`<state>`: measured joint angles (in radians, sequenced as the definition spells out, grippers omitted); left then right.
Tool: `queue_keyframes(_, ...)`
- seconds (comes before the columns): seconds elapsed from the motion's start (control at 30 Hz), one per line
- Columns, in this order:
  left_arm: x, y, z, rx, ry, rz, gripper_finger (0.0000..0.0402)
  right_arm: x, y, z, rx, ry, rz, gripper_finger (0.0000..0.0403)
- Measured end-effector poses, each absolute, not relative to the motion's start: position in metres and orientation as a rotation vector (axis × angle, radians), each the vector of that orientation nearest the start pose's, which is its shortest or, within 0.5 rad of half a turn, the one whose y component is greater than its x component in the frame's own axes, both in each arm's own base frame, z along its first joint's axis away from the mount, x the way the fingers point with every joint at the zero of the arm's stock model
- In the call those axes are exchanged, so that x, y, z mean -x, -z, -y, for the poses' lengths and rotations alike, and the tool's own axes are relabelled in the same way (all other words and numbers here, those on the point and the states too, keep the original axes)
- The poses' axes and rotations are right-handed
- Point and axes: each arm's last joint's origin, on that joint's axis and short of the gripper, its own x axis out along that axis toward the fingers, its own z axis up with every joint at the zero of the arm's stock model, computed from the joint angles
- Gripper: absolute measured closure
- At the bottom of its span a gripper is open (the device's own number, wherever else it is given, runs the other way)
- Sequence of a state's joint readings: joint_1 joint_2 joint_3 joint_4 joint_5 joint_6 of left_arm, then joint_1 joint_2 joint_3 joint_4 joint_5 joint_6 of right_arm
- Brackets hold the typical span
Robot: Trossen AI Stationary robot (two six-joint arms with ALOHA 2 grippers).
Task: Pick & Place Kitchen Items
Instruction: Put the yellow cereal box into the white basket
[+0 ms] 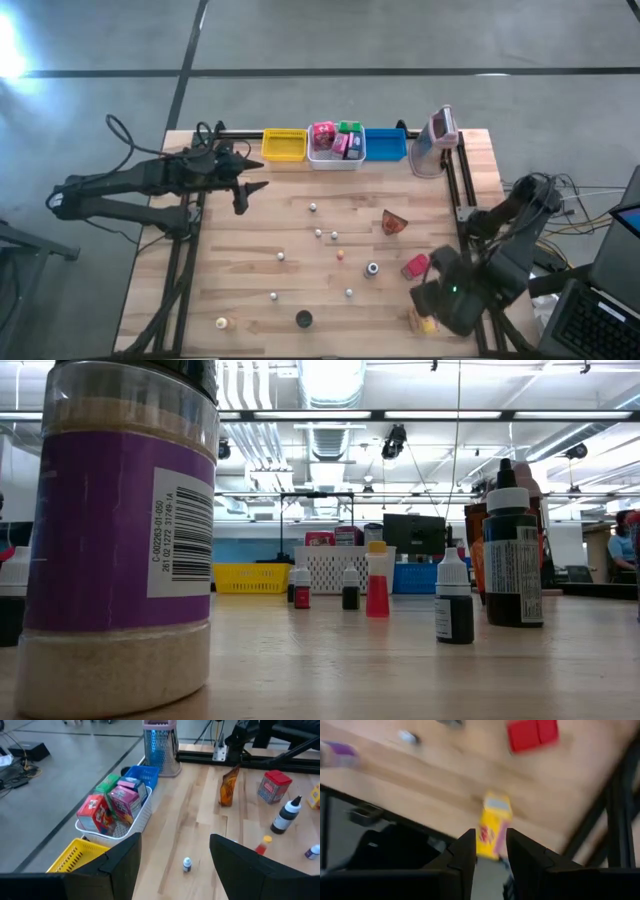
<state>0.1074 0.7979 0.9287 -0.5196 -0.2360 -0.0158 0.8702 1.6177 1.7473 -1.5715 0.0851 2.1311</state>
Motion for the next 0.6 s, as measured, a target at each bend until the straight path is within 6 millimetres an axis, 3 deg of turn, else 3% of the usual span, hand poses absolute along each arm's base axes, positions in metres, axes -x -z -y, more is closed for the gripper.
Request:
queue_keyframes(0.23, -0.165, -0.346, -0.025, -0.03, -0.338, -0.394, 0.0161, -0.178, -0.344, -0.251, -1.153, 1.006, -1.336, 0.0273)
queue_keyframes(0.6, -0.178, -0.343, -0.027, -0.053, -0.355, -0.396, 0.0161, -0.205, -0.315, -0.303, -1.086, 1.067, -1.312, 0.022)
